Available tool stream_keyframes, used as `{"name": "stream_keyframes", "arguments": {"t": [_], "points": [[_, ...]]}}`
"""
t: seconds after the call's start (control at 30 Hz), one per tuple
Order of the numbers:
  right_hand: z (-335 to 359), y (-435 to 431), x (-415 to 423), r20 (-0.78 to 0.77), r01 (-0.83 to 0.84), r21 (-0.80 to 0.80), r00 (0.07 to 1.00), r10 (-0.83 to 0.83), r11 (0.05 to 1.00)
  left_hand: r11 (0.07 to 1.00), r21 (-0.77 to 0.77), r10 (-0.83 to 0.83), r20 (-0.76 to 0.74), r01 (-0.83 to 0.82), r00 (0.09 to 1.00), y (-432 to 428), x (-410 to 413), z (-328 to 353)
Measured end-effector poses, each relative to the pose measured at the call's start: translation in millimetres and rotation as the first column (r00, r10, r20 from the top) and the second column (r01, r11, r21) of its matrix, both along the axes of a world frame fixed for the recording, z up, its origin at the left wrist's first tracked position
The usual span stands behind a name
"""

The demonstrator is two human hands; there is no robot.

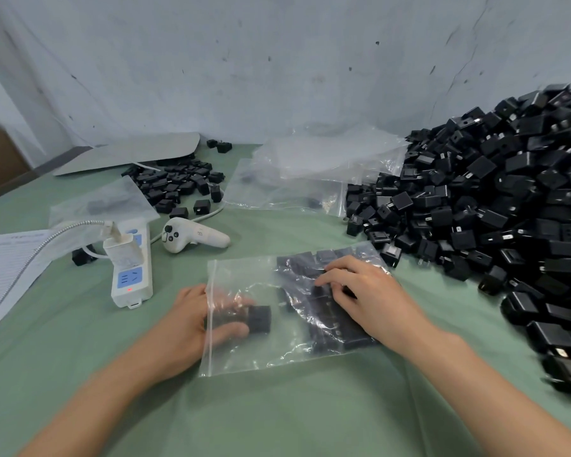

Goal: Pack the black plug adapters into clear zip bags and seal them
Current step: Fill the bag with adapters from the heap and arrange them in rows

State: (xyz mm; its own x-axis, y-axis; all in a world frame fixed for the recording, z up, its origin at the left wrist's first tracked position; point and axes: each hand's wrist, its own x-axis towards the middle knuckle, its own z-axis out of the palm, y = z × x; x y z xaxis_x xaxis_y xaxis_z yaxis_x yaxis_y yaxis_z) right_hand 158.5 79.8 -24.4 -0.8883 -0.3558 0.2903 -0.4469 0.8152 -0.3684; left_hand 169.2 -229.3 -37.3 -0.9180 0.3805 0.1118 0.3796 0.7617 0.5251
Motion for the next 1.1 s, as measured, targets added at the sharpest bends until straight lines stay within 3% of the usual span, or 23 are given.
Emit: {"name": "stream_keyframes", "arguments": {"t": [0.2,0.47,0.67,0.87,1.1], "points": [[-2,1,-1,0.019,0.0,-0.006,1.0,0.0,1.0,0.999,0.029,-0.036,0.061,0.034,0.998,11,-4,3],[-4,0,-2,0.021,0.009,0.006,1.0,-0.009,1.0,0.97,0.228,-0.129,0.168,0.089,0.977,34,-10,2],[-5,1,-3,0.011,-0.009,-0.014,1.0,0.01,1.0,0.969,0.204,-0.154,0.057,0.139,0.986,48,-17,0],[-5,0,-4,0.009,-0.018,-0.007,1.0,0.018,1.0,0.963,0.137,-0.198,-0.215,0.23,0.956,58,-20,-1],[-6,0,-4,0.011,-0.026,-0.014,1.0,0.026,1.0,0.949,0.121,-0.253,-0.259,0.291,0.932,54,-23,-2]]}}
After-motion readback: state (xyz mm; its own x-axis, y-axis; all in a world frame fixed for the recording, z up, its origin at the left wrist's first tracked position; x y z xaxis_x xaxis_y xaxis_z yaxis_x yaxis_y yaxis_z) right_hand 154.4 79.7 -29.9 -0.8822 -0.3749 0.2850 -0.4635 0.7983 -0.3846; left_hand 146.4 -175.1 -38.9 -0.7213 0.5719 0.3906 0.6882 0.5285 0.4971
